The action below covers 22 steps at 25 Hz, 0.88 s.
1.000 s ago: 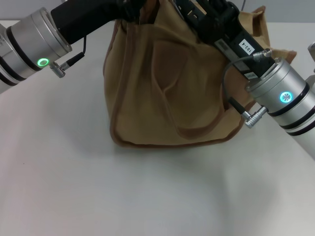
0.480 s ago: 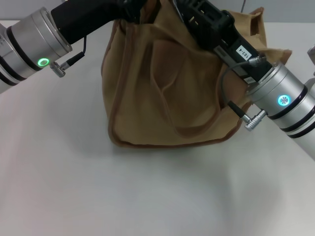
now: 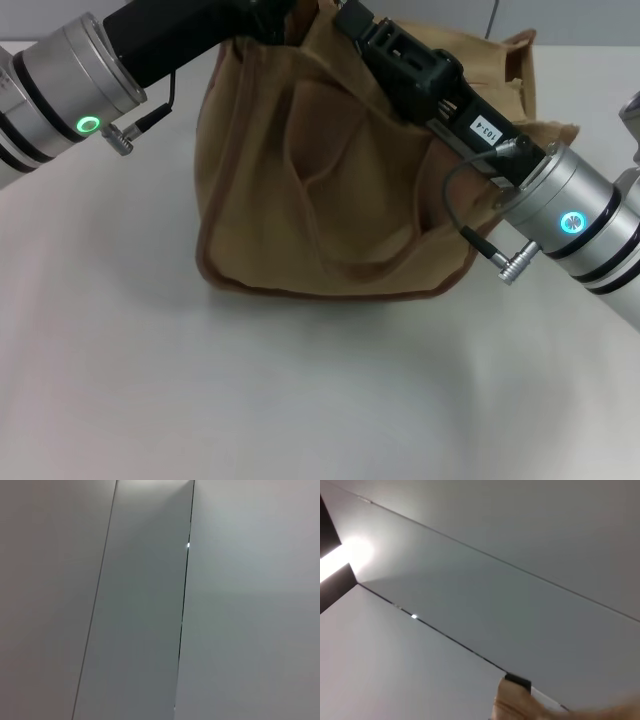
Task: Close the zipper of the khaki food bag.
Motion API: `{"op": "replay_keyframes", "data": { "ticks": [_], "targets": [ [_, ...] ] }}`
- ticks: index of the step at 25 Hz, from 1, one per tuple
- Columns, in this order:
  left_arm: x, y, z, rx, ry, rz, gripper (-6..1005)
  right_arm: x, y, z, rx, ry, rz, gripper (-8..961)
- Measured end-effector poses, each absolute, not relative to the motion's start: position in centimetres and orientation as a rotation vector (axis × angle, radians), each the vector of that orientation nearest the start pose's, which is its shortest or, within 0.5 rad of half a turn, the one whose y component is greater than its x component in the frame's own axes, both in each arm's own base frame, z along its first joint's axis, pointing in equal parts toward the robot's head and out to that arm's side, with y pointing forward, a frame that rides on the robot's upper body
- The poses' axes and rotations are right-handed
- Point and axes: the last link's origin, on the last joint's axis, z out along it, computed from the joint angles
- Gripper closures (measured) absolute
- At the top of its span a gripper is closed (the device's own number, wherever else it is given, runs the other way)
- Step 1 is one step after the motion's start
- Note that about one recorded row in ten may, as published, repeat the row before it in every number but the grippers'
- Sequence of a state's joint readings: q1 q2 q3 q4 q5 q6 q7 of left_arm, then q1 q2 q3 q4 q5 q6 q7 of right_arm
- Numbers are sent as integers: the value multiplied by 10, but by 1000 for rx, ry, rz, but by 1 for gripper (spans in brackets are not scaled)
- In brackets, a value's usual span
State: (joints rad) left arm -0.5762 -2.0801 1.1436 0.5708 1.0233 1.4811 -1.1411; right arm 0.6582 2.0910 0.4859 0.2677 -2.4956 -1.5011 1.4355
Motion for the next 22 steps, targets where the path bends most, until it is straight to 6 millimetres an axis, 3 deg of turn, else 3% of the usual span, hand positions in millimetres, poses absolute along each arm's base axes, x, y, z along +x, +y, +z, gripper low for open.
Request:
{"op": "replay_keyframes", "data": {
  "ticks": [15, 22],
  "targets": [
    [-161, 366, 13, -2337, -281, -1450, 966, 167, 321, -67, -2096, 1410, 1917, 622],
    [-161, 365, 12, -2337, -284, -1450, 966, 170, 320, -66, -2086, 1402, 1914, 709]
  ]
}}
